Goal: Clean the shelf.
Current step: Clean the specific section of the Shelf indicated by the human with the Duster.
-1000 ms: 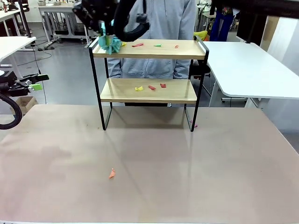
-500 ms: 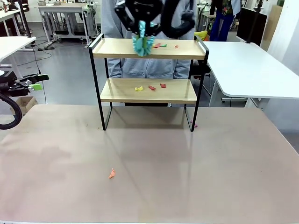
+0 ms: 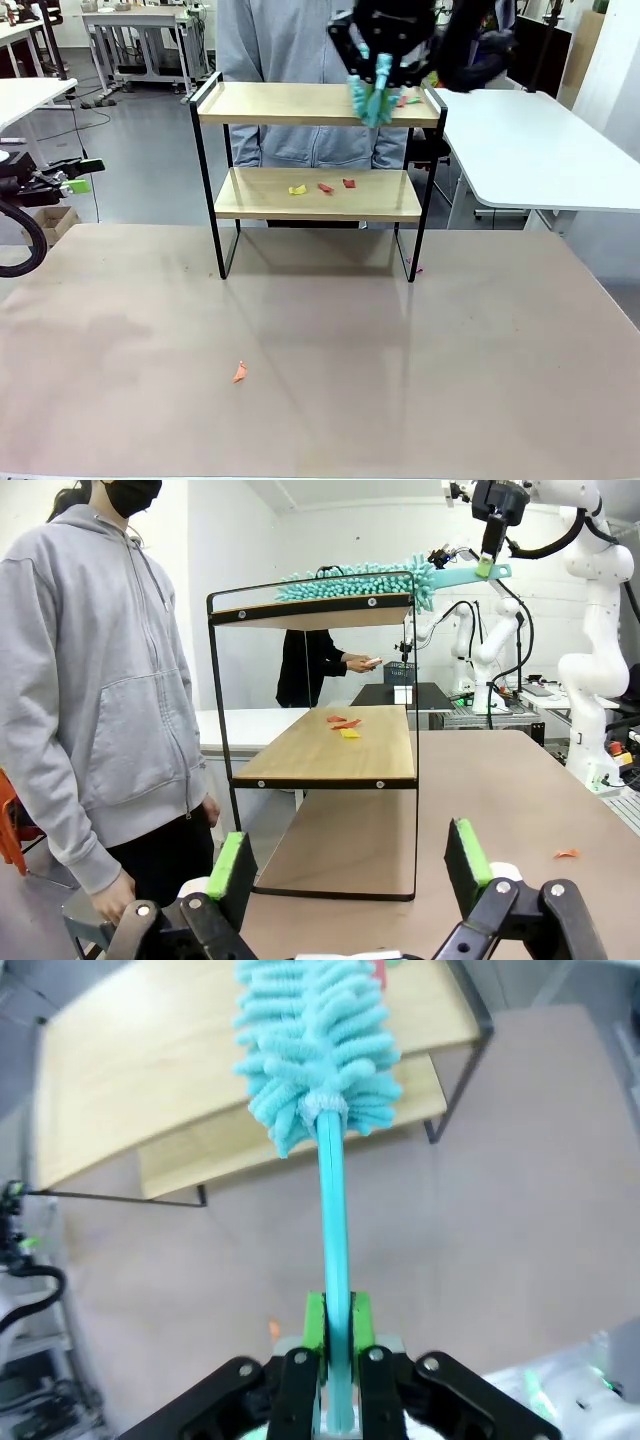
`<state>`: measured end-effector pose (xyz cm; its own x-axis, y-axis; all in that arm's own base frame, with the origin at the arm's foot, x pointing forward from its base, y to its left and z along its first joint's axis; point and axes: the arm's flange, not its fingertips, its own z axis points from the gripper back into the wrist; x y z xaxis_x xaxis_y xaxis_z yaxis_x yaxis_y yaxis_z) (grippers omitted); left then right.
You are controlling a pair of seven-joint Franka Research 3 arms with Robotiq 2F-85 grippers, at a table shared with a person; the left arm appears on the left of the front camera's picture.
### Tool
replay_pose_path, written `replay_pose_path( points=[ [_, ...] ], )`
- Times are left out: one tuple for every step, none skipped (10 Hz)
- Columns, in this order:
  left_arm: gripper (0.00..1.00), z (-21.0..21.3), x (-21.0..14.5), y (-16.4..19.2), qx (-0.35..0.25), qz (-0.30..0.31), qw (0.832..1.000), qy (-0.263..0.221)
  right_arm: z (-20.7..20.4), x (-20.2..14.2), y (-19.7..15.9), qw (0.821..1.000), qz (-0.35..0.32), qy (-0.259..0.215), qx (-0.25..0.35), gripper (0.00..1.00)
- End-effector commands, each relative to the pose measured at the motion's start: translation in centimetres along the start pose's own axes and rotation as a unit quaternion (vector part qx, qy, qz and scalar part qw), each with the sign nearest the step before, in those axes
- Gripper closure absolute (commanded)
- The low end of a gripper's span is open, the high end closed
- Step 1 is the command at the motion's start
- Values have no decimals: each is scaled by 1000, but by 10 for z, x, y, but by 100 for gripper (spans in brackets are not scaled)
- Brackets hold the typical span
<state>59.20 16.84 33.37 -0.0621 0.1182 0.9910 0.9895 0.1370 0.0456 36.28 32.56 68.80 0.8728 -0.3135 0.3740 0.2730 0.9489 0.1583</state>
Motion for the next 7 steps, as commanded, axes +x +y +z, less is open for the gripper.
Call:
replay_pose_path(
  points=[
    [0,-2,3,-1,0,-2,1000,0,0,-6,-45,1000,-11,5,-8,87],
    [0,-2,3,-1,0,-2,1000,0,6,-6,-57,999,-22,-7,-23,87],
    [0,-2,3,-1,0,-2,1000,0,12,-7,-67,997,-52,-29,-41,87],
    [0,-2,3,-1,0,-2,1000,0,21,-10,-72,996,-58,-47,-39,87],
    [0,-2,3,-1,0,-2,1000,0,32,-13,-76,996,-53,-69,-32,87],
    [0,-2,3,-1,0,-2,1000,0,40,-19,-78,995,-45,-88,-26,87],
    [0,-2,3,-1,0,-2,1000,0,47,-23,-78,993,-40,-107,-17,87]
  ],
)
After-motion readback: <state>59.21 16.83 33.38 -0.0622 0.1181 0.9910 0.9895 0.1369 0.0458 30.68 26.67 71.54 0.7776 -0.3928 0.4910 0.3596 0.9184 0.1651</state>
